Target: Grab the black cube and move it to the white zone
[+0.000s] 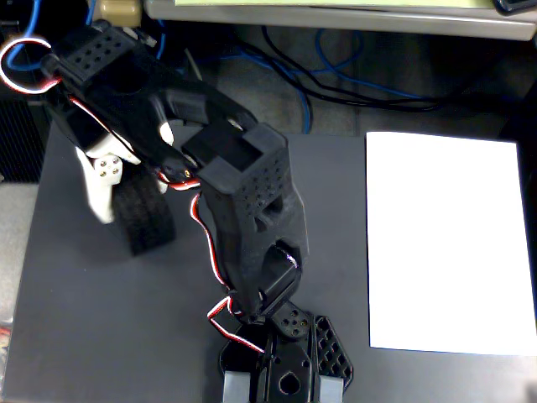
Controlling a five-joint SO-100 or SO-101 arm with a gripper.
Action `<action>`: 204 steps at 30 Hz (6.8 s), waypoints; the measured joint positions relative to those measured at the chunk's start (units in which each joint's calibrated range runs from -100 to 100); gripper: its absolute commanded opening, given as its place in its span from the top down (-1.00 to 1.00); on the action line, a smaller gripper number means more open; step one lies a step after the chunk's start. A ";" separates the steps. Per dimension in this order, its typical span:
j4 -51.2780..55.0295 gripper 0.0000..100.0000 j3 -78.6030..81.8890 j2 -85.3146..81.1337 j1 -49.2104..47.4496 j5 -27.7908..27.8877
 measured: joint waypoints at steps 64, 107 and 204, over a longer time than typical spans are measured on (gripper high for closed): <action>9.58 0.98 -11.79 -8.74 79.10 -5.72; 4.96 0.56 -3.29 -8.07 78.88 2.15; -28.50 0.97 87.93 -90.80 37.30 -36.98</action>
